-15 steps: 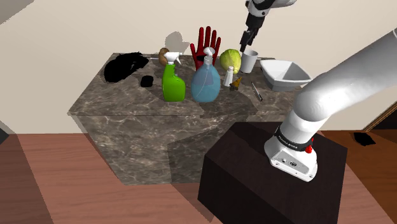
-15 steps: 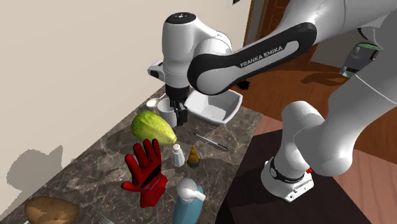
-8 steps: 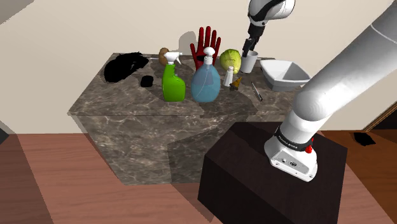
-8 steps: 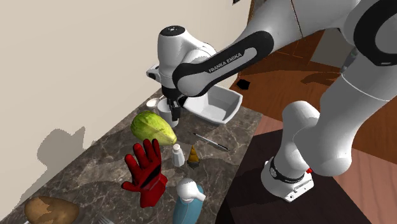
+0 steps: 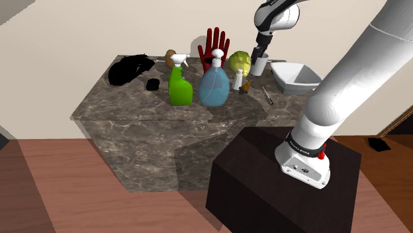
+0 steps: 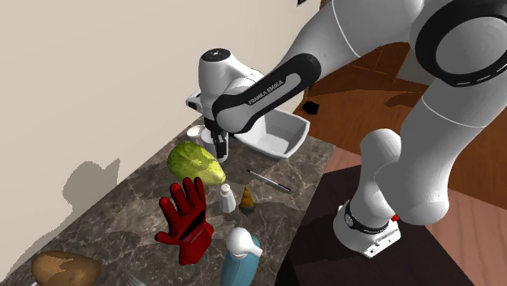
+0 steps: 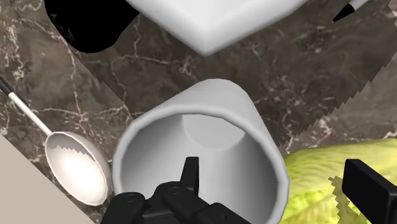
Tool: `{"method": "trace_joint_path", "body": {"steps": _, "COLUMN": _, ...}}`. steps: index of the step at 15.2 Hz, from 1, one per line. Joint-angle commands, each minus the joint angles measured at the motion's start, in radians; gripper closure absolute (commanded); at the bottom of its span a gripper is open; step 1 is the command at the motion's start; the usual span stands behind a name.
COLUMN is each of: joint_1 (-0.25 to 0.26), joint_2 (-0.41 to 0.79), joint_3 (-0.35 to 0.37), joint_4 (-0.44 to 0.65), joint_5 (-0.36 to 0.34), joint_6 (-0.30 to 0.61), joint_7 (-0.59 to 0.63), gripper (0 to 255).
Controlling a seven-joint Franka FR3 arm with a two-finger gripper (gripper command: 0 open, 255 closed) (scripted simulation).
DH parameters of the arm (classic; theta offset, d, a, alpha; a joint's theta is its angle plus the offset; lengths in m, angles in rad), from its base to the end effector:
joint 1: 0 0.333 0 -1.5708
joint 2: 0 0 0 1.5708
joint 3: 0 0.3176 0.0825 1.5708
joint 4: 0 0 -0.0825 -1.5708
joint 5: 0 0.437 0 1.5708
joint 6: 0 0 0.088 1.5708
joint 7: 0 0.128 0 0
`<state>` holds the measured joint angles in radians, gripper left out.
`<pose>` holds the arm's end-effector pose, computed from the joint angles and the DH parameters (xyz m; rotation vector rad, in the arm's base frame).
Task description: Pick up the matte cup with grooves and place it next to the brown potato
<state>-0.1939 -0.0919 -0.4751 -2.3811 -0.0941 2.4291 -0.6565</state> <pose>0.4246 -0.3354 0.3114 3.0380 0.0816 0.1347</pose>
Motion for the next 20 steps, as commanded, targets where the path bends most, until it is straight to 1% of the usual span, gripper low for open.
{"method": "trace_joint_path", "body": {"steps": 1, "joint_1": 0.001, "joint_2": 0.019, "joint_3": -0.003, "joint_4": -0.007, "joint_5": 0.011, "joint_6": 0.026, "joint_7": -0.009, "gripper": 0}}
{"method": "trace_joint_path", "body": {"steps": 8, "joint_1": 0.000, "joint_2": 0.019, "joint_3": -0.003, "joint_4": -0.007, "joint_5": 0.011, "joint_6": 0.025, "joint_7": -0.009, "gripper": 0}}
{"method": "trace_joint_path", "body": {"steps": 9, "joint_1": 0.000, "joint_2": 0.019, "joint_3": -0.003, "joint_4": -0.007, "joint_5": 0.011, "joint_6": 0.025, "joint_7": -0.009, "gripper": 255}}
{"method": "trace_joint_path", "body": {"steps": 18, "joint_1": 0.001, "joint_2": 0.019, "joint_3": -0.003, "joint_4": -0.007, "joint_5": 0.011, "joint_6": 0.026, "joint_7": -0.009, "gripper": 255}}
{"method": "trace_joint_path", "body": {"steps": 20, "joint_1": 0.000, "joint_2": 0.000, "joint_3": -0.001, "joint_4": 0.004, "joint_5": 0.000, "joint_6": -0.003, "joint_7": -0.002, "gripper": 255}}
